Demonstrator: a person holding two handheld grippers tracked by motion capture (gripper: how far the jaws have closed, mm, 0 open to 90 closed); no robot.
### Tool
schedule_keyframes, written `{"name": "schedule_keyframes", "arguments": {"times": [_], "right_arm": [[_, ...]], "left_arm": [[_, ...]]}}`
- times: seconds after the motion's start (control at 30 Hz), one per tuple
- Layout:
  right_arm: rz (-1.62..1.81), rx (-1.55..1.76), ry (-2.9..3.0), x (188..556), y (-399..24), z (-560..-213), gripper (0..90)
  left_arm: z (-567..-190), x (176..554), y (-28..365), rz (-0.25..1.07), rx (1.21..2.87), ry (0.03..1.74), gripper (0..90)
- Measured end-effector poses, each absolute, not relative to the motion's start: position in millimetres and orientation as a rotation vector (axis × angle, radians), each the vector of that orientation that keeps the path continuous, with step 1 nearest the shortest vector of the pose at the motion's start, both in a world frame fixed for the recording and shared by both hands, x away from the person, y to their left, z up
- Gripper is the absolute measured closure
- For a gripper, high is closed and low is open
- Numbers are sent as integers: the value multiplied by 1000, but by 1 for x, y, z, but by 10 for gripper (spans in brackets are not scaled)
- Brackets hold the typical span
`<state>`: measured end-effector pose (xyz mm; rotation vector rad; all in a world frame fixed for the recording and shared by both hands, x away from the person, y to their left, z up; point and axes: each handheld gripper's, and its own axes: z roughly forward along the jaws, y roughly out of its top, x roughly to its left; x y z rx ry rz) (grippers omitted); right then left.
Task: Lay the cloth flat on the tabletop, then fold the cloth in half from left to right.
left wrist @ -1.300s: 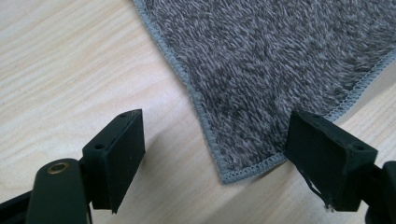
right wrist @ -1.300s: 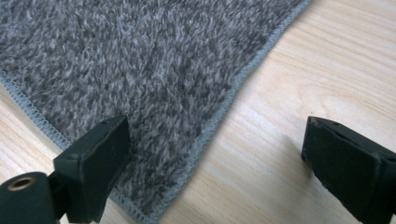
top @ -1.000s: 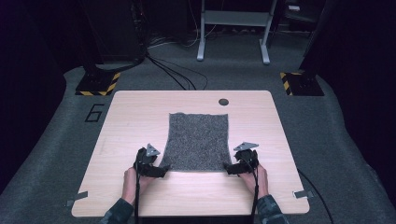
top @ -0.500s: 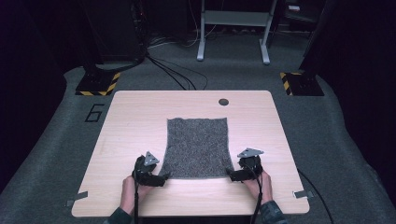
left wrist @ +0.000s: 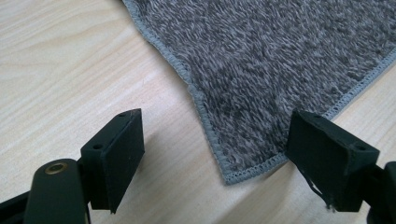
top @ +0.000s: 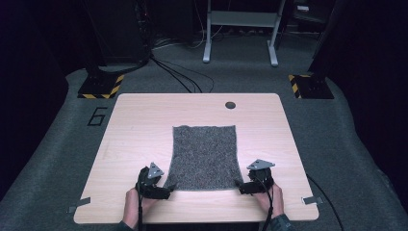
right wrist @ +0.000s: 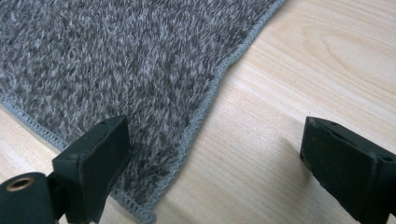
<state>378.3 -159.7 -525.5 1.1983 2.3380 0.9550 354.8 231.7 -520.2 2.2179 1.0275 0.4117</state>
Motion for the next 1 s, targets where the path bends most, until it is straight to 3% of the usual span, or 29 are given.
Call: {"name": "schedule_keyframes", "arguments": {"times": [0.43, 1.0], "right_arm": [[993, 1203, 2342, 376, -161, -522, 74], [1148, 1014, 2433, 382, -87, -490, 94]], "left_arm": [[-503, 360, 243, 409, 2159, 1038, 142], [-483, 448, 258, 370, 2097, 1113, 121]]}}
